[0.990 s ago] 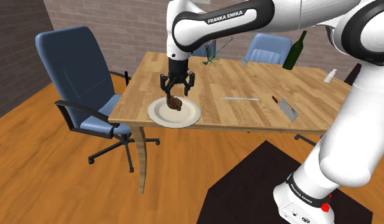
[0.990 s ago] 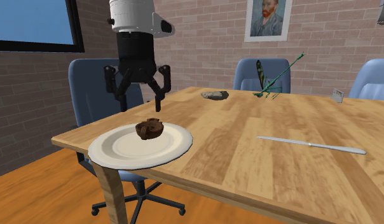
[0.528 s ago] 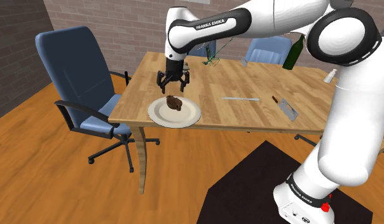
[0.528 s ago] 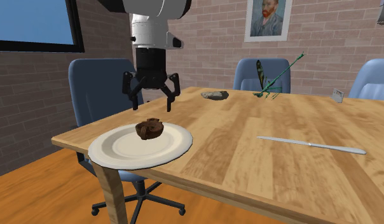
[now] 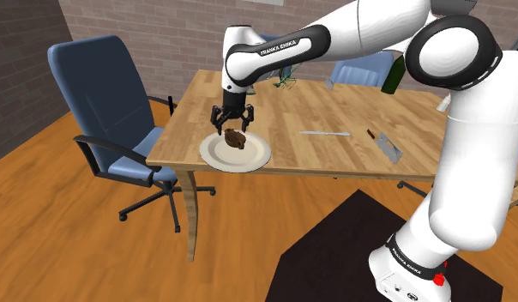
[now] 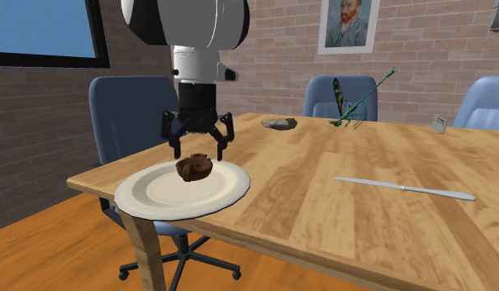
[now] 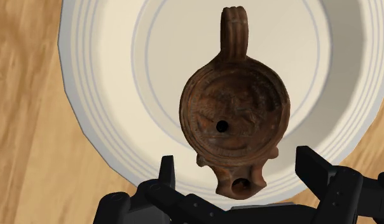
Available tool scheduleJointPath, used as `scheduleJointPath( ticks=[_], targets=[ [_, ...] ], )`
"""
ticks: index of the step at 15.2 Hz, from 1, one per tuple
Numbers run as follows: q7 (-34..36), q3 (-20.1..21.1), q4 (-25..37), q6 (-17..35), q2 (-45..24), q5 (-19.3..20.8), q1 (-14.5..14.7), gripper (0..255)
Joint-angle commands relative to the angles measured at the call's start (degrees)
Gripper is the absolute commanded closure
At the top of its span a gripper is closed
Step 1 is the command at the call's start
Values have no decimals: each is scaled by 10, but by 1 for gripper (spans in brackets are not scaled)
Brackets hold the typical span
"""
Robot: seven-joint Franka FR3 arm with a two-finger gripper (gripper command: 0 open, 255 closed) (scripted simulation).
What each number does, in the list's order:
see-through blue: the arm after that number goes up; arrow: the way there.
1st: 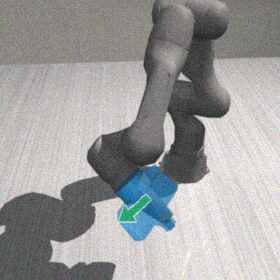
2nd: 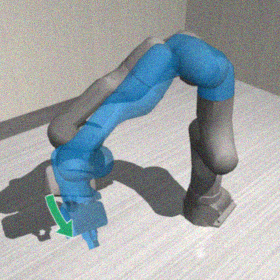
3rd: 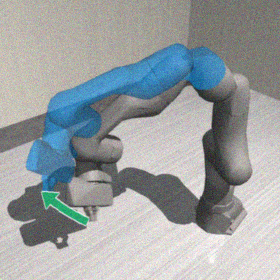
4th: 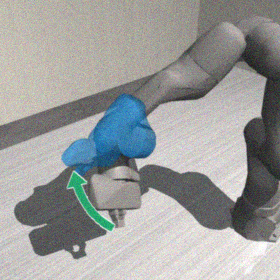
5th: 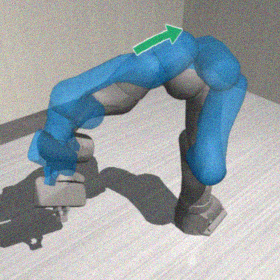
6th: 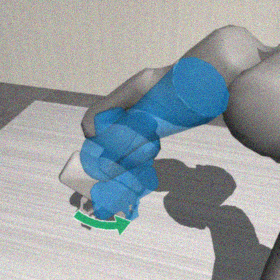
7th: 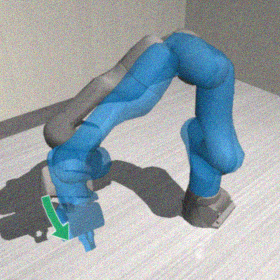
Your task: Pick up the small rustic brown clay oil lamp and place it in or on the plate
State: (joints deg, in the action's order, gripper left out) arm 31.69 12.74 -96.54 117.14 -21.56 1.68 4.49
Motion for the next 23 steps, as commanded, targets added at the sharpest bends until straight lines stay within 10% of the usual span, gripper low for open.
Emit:
scheduleJointPath(
  ticks=[1,6,7,23],
  targets=[
    [1,0,-2,3,-1,0,1,0],
    [1,0,-2,3,-1,0,1,0],
    [1,0,-2,3,-1,0,1,255],
    [0,2,29,-44,16,-3,0,255]
  ],
)
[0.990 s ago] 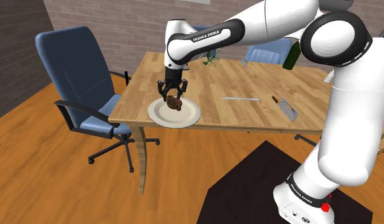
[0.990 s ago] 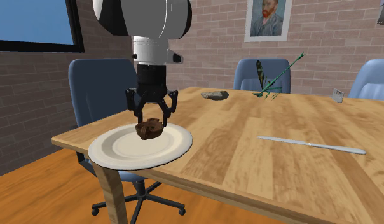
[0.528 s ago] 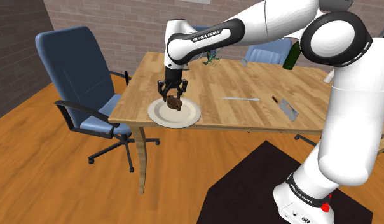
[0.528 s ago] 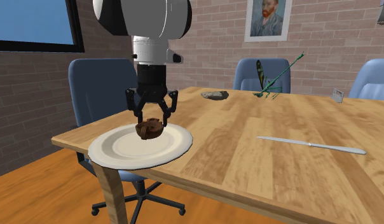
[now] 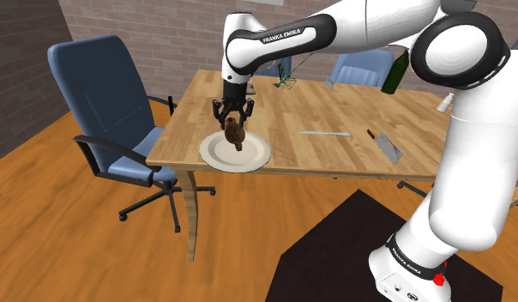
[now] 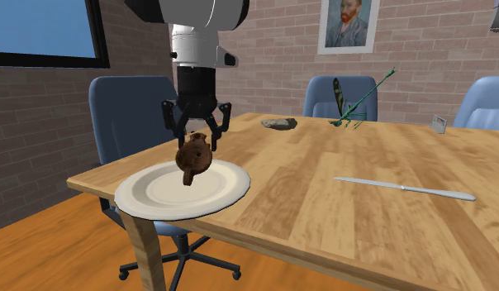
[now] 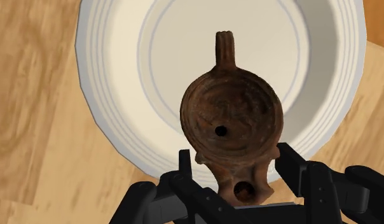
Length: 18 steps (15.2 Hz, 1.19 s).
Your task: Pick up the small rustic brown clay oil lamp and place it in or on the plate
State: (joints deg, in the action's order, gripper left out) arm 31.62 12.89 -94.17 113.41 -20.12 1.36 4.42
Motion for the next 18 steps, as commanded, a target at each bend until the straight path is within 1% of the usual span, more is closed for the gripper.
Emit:
scheduleJointPath(
  ticks=[1,8,10,11,18],
  targets=[
    [1,1,10,-14,3,-1,1,255],
    [1,2,49,-62,13,-3,1,255],
    [14,9,1,-50,50,-10,6,255],
    [17,11,-12,-47,60,-12,8,255],
    [17,10,-50,3,49,-9,8,255]
  ],
)
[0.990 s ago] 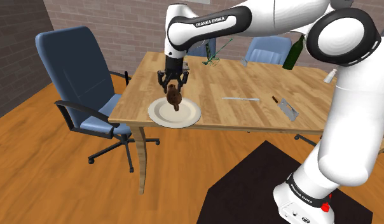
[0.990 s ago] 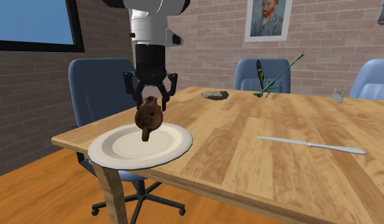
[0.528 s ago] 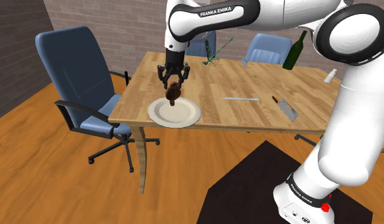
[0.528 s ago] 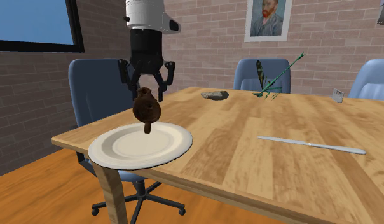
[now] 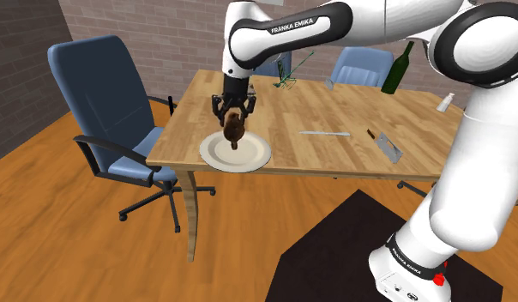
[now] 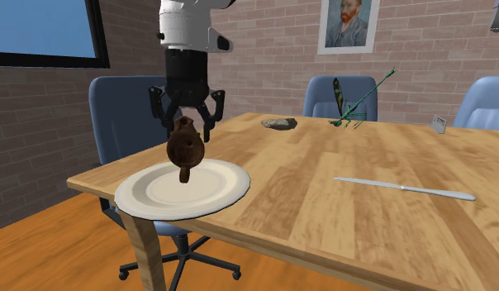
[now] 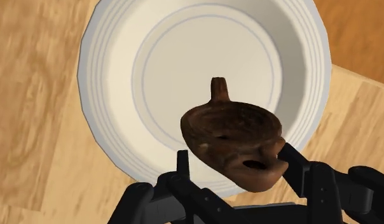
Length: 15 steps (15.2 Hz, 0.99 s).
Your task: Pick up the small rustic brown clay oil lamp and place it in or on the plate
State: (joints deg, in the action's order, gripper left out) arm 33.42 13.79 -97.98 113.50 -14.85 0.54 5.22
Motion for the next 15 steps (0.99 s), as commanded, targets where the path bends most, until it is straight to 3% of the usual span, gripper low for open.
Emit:
scheduleJointPath(
  ticks=[1,9,10,15],
  targets=[
    [-1,0,-17,9,-6,0,1,255],
    [0,-1,-43,47,-19,3,1,255],
    [0,-1,-43,47,-19,3,1,0],
    [-207,34,-177,83,94,-8,-9,0]
  ],
)
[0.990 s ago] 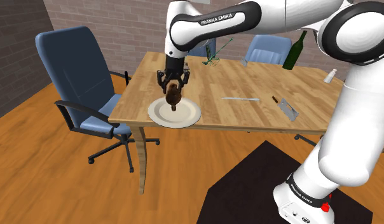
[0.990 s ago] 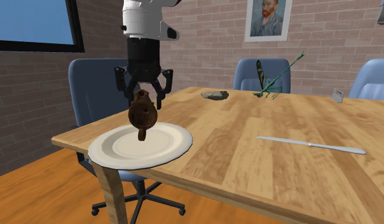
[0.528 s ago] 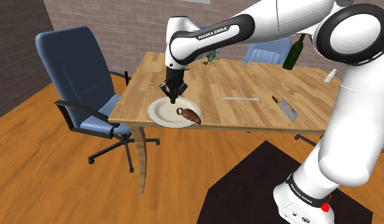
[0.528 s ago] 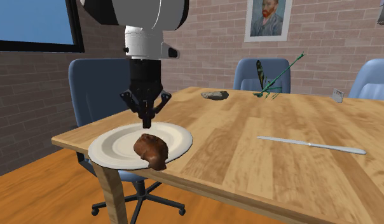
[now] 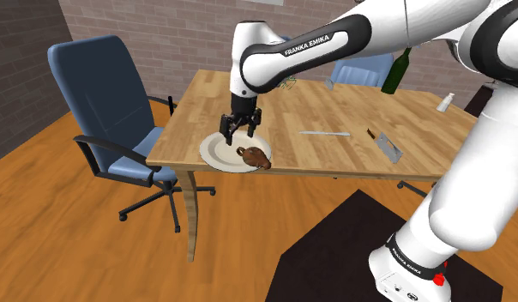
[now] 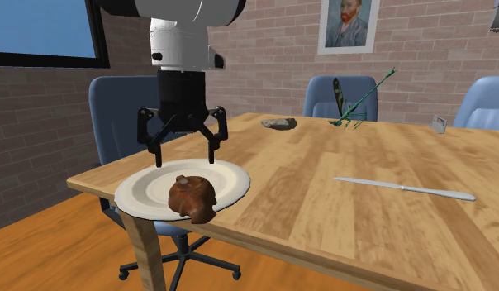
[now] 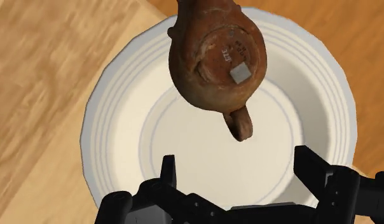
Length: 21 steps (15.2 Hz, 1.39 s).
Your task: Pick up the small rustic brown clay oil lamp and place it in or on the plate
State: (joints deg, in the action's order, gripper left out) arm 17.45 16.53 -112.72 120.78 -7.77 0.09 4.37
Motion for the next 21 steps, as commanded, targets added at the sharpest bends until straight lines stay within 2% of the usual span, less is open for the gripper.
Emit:
scheduleJointPath(
  ticks=[1,3,11,18,19,21],
  targets=[
    [-93,11,-57,16,48,-9,-2,0],
    [-183,14,-108,27,95,-22,-3,0],
    [-175,14,-135,84,64,-11,0,0],
    [-175,14,-135,84,64,-11,0,0],
    [-175,14,-135,84,64,-11,0,255],
    [-175,14,-135,84,64,-11,0,255]
  ],
)
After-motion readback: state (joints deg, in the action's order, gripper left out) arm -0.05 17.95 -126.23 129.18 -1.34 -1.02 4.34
